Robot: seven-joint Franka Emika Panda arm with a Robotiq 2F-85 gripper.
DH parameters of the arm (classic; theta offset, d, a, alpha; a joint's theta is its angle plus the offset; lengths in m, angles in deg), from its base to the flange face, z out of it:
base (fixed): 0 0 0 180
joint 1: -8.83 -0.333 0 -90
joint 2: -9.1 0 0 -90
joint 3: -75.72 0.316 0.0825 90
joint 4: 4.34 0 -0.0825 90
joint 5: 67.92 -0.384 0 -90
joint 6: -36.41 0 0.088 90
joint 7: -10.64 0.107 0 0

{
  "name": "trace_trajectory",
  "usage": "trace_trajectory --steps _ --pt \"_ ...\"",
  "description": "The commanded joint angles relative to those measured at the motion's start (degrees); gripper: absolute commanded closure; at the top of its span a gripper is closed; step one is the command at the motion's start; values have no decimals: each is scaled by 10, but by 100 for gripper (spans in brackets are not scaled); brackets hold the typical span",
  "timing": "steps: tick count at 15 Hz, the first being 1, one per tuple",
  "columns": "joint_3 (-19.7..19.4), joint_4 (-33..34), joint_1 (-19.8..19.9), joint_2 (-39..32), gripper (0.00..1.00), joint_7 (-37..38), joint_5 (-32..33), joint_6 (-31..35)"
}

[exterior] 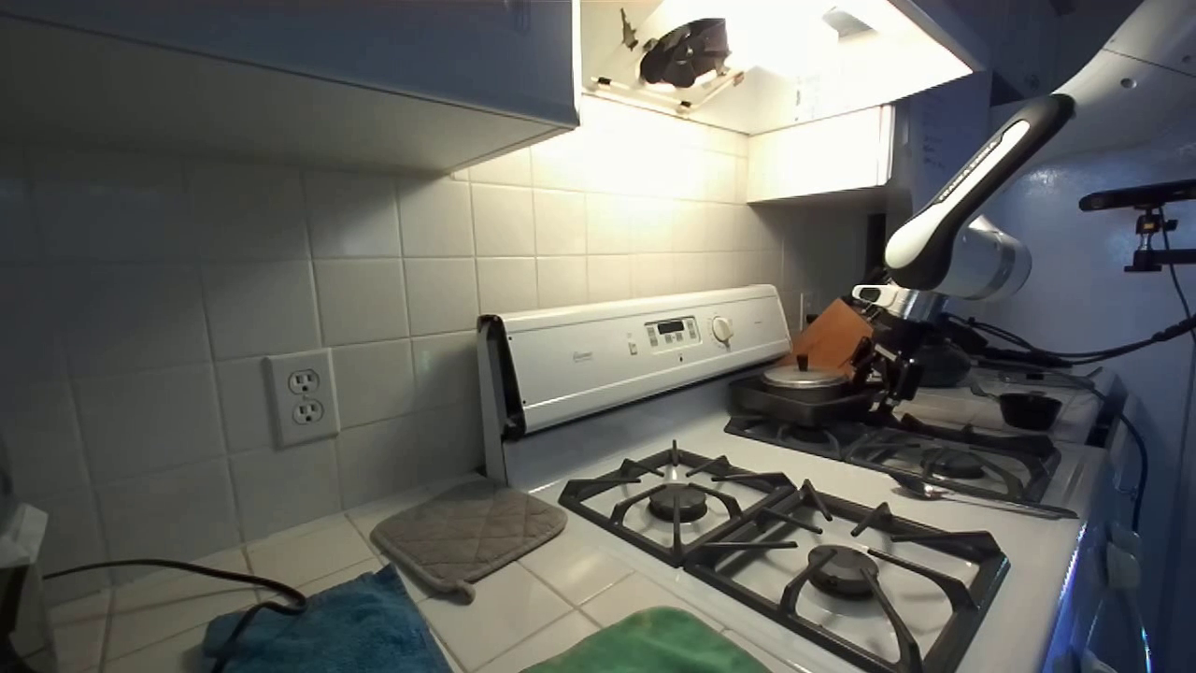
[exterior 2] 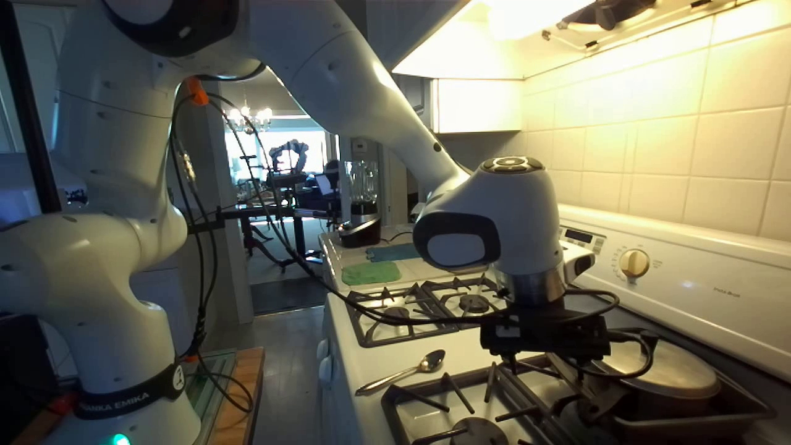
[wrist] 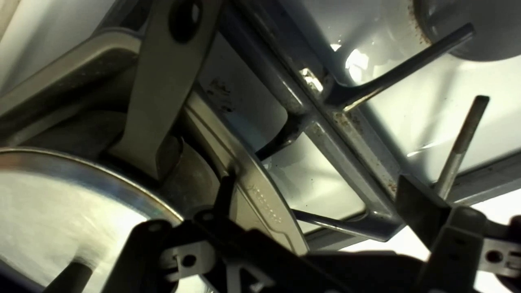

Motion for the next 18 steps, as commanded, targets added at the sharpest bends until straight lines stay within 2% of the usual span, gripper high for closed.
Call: trace_trajectory --steps 1,7,18 --pt "18 1 13 -14 0 -3 -9 37" --pt "20 7 12 -35 0 19 16 64" --pt "-25 -8 -9 -4 0 106 99 -5"
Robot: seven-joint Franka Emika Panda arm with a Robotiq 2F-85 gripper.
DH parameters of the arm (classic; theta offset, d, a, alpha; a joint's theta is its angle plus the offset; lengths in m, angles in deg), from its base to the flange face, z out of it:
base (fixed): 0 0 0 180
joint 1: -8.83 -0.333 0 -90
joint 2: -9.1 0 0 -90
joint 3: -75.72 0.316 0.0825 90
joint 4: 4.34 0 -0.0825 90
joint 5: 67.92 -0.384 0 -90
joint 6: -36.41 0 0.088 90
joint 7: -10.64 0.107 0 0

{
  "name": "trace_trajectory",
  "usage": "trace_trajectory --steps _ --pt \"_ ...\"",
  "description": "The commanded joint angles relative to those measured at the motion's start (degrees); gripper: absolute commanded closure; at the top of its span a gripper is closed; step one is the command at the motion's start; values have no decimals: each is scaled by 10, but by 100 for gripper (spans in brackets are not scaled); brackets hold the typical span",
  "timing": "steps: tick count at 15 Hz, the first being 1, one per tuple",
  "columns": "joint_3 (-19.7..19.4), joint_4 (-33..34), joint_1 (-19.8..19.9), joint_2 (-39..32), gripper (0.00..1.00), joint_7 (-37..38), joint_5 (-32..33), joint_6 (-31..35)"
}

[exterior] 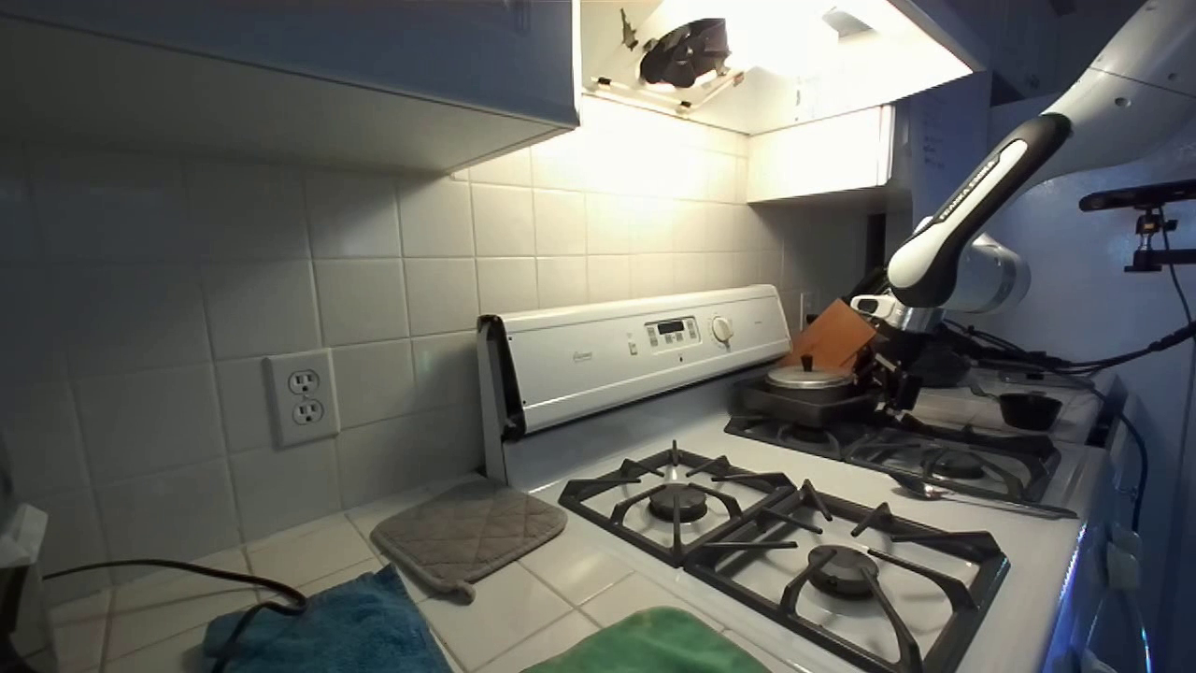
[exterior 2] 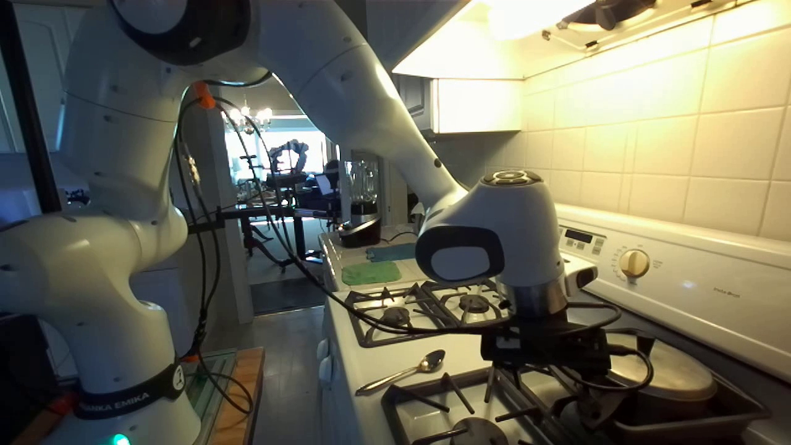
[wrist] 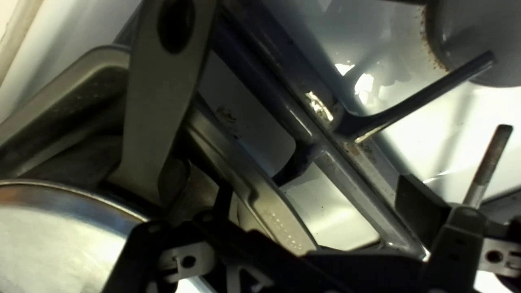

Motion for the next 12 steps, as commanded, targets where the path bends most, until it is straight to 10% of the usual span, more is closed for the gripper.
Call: trace_trajectory --steps 1,9,12 --pt "-27 -12 -15 22 0 56 48 -40" --pt "-57 -42 -35 40 0 149 105 -42" --pt "-57 -54 -39 45 22 180 113 -37"
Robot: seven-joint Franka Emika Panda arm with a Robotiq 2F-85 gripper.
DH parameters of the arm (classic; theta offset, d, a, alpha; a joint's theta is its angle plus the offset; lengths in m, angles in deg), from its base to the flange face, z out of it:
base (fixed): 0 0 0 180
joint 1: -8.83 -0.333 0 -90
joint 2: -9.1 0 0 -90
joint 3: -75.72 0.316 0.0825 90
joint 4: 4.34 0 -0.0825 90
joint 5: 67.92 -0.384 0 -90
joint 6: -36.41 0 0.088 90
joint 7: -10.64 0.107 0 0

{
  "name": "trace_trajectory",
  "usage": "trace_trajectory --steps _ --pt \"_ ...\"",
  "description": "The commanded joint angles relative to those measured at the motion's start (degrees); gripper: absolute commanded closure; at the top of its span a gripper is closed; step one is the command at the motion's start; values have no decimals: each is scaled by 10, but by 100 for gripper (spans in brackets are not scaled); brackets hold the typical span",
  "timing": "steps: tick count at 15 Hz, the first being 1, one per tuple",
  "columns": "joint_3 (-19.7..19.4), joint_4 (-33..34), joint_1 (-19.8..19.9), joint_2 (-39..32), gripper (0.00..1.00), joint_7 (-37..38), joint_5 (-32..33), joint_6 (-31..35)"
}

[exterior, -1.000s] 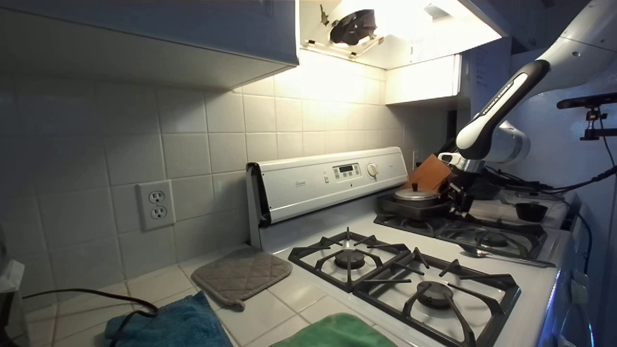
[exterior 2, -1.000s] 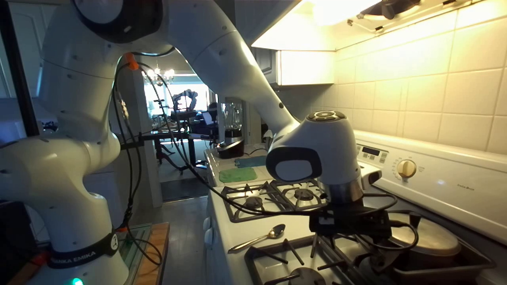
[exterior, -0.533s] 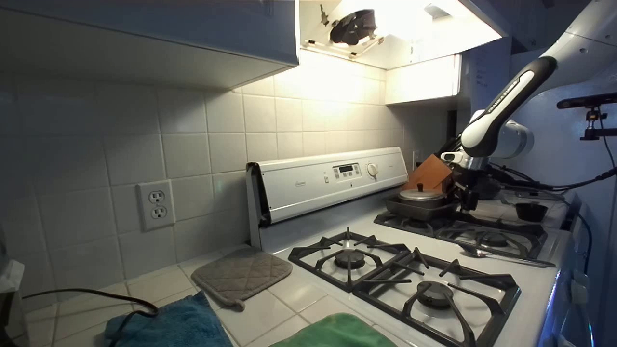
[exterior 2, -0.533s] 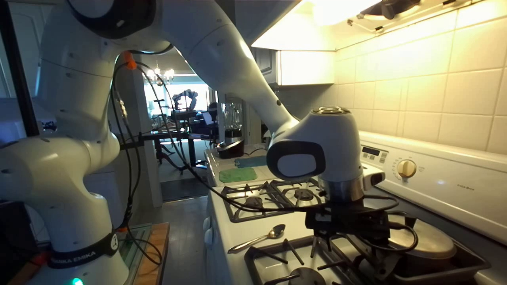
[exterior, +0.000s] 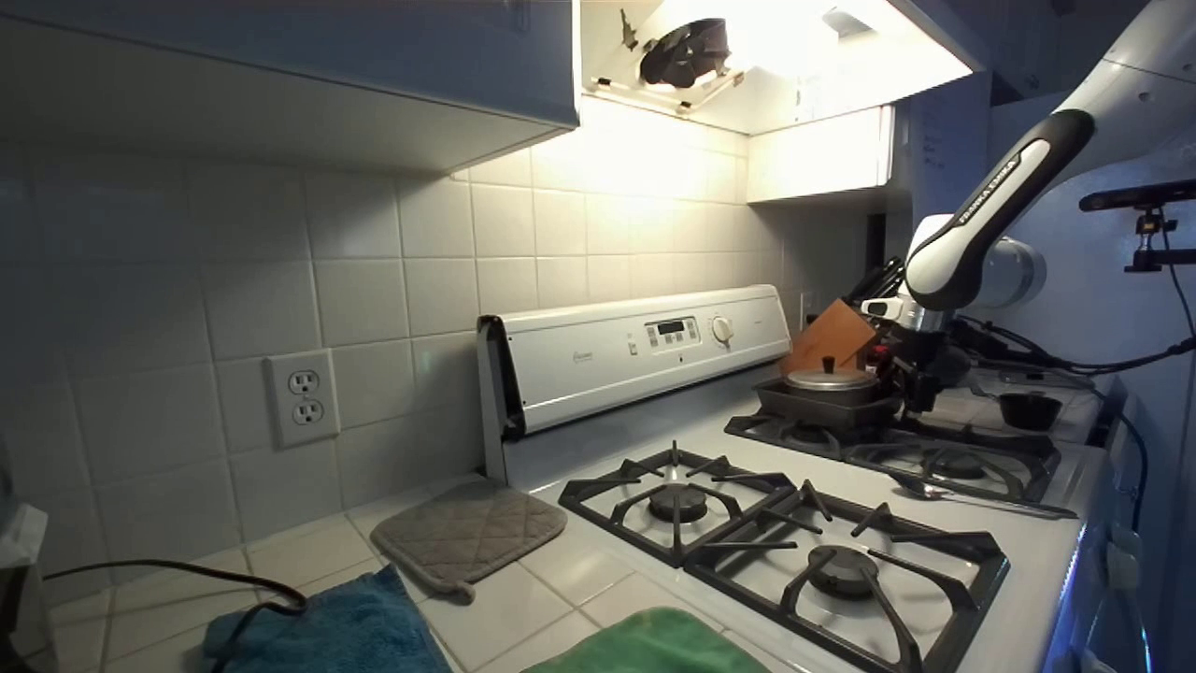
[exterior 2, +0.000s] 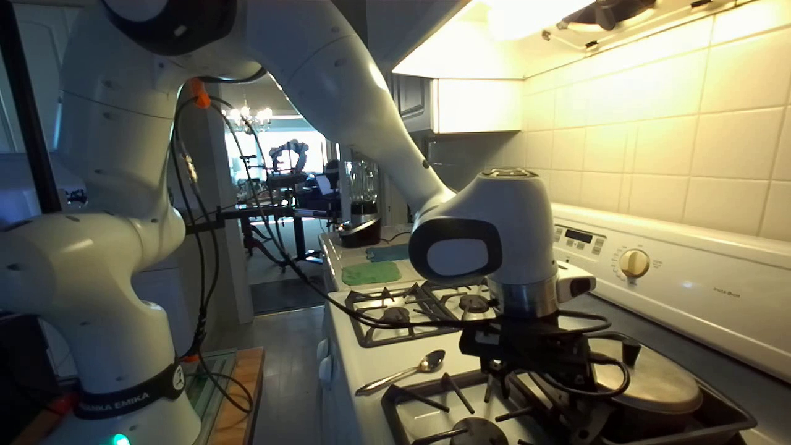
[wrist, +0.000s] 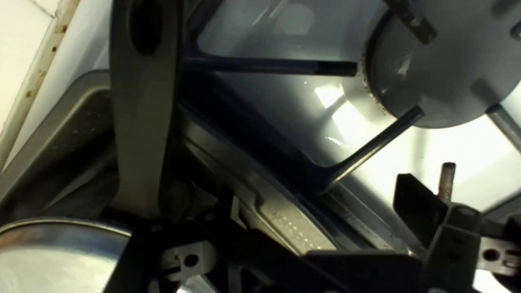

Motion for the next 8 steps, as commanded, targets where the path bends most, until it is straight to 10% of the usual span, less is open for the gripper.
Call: trace_trajectory --steps 1,4,8 --pt "-10 -32 -11 25 30 51 29 1" --pt "-9 -35 -13 30 35 68 36 2" --pt "-9 -41 -16 35 3 86 45 3"
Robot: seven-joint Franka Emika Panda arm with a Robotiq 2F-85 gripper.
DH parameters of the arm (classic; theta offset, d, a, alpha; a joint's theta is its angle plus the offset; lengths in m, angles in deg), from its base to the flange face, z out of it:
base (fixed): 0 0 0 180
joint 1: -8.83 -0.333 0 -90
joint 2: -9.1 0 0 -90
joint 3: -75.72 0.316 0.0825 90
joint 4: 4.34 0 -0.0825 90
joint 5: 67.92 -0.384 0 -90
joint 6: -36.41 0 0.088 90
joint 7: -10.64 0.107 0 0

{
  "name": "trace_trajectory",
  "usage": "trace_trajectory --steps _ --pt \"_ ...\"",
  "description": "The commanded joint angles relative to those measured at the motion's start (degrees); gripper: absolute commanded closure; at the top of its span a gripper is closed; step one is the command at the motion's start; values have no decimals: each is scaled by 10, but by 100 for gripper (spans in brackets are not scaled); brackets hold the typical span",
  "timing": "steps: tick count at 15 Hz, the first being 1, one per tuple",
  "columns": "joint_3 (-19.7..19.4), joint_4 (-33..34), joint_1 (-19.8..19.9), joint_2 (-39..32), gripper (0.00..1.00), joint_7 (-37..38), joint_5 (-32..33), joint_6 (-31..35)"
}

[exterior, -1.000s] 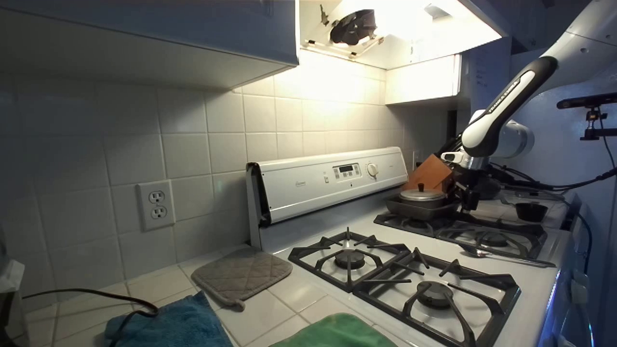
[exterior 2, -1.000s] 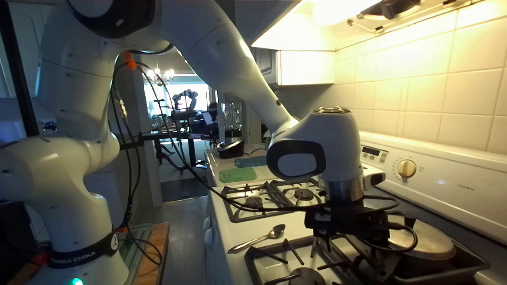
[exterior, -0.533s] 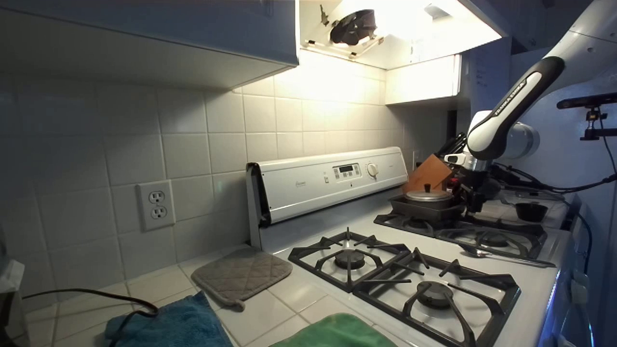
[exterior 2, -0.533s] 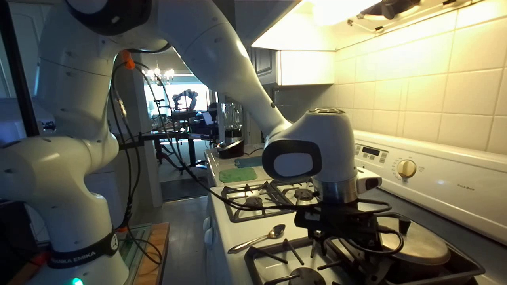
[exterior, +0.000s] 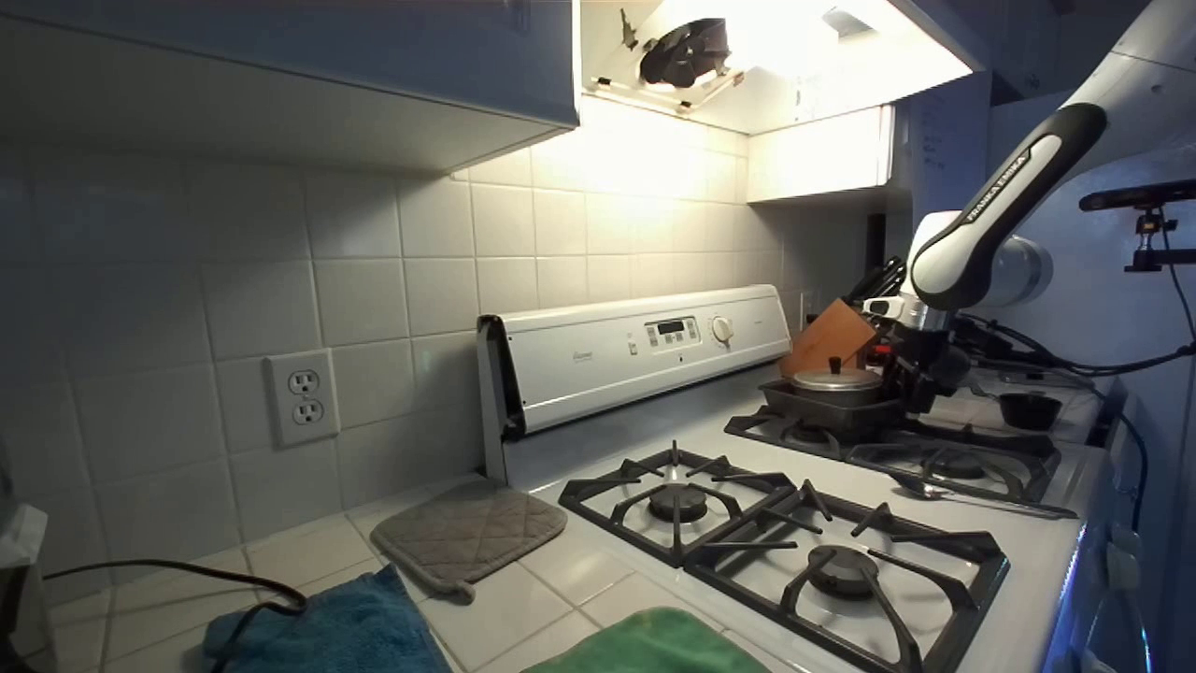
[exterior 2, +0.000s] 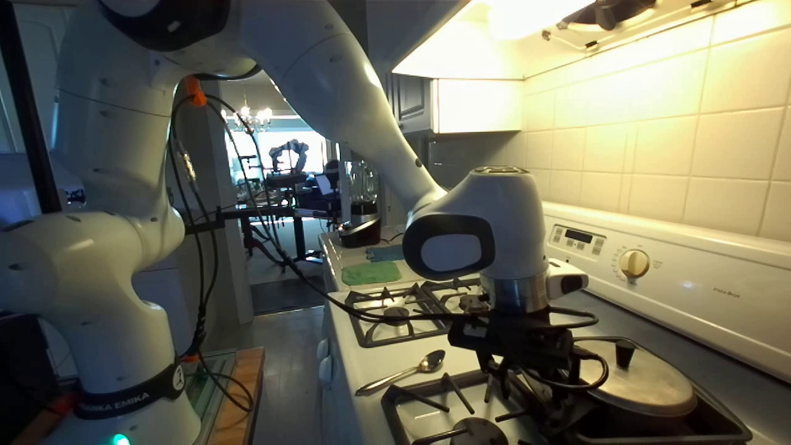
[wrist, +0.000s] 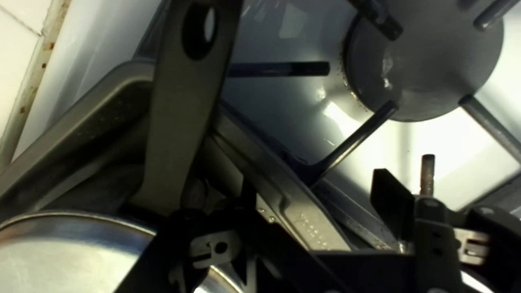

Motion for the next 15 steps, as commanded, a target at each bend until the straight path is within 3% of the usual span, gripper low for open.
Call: trace_trajectory --steps 1,3,10,13,15 --pt "-8 -24 -10 20 0 38 29 1" --pt "-8 -25 -12 21 27 49 32 0" --pt "-8 -22 -14 23 78 80 38 0" --pt "-14 -23 -19 19 94 101 48 1" --pt "-21 -27 -24 18 98 128 62 6"
